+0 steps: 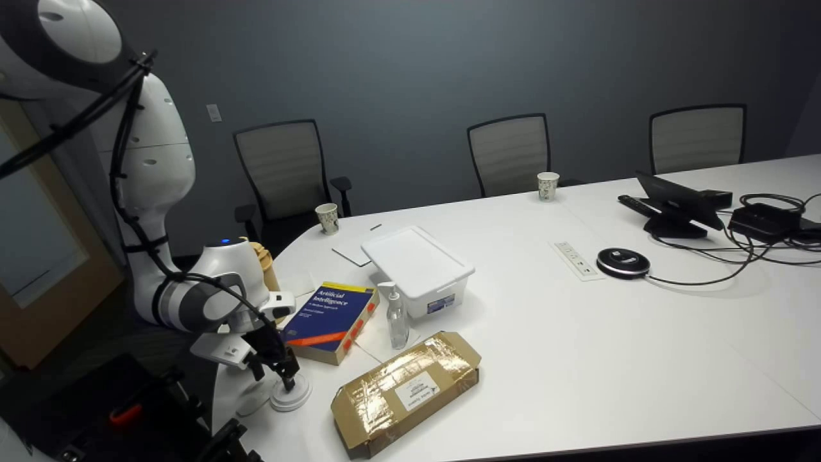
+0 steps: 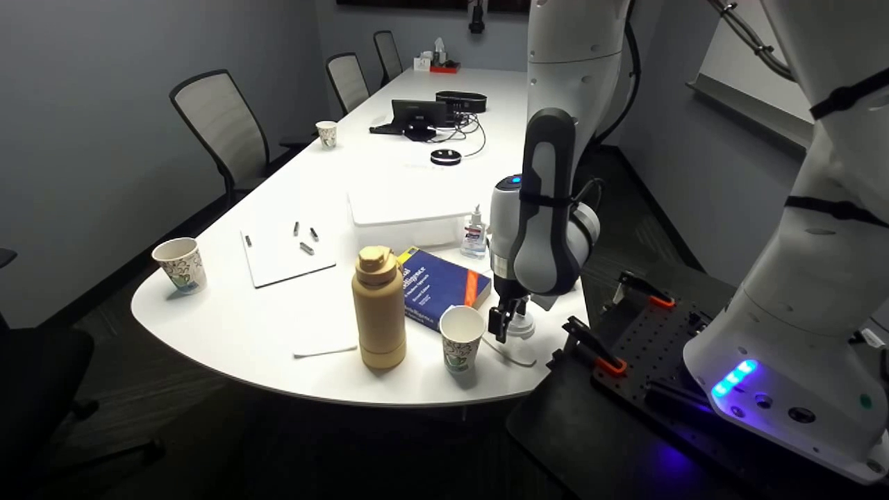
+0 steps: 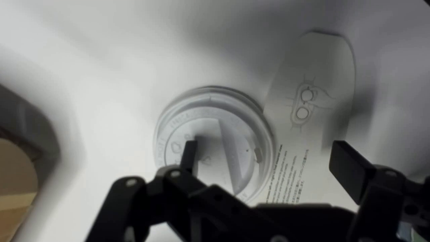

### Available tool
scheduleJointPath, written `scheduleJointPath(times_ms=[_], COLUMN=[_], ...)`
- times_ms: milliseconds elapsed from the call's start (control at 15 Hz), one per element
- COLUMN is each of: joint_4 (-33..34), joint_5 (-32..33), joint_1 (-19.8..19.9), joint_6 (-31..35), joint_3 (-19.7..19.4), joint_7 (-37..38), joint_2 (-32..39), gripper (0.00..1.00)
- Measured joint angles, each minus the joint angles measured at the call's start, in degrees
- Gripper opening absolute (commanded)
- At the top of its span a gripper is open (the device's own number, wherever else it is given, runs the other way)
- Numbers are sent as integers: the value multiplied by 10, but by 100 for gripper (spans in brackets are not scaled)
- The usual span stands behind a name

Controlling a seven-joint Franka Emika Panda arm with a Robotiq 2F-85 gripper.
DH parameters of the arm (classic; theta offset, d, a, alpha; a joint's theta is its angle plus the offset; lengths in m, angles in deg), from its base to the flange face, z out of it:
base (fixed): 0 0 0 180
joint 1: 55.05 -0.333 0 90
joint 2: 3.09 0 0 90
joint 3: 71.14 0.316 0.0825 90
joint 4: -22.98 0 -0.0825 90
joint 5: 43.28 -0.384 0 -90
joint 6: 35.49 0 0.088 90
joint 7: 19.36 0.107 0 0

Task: Put the white lid on the paper cup

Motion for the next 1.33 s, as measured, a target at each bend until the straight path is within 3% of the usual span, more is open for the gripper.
scheduleJointPath(times_ms=[67,200,800,1333], joint_4=[1,5,12,13], joint_5=[0,0,0,-2], joint_1=[0,0,2,3], joint_6=[0,0,0,0], joint_3=[0,0,-1,-1], joint_7=[0,0,0,1], joint_2=[2,7,10,10], gripper=[72,68,2,1])
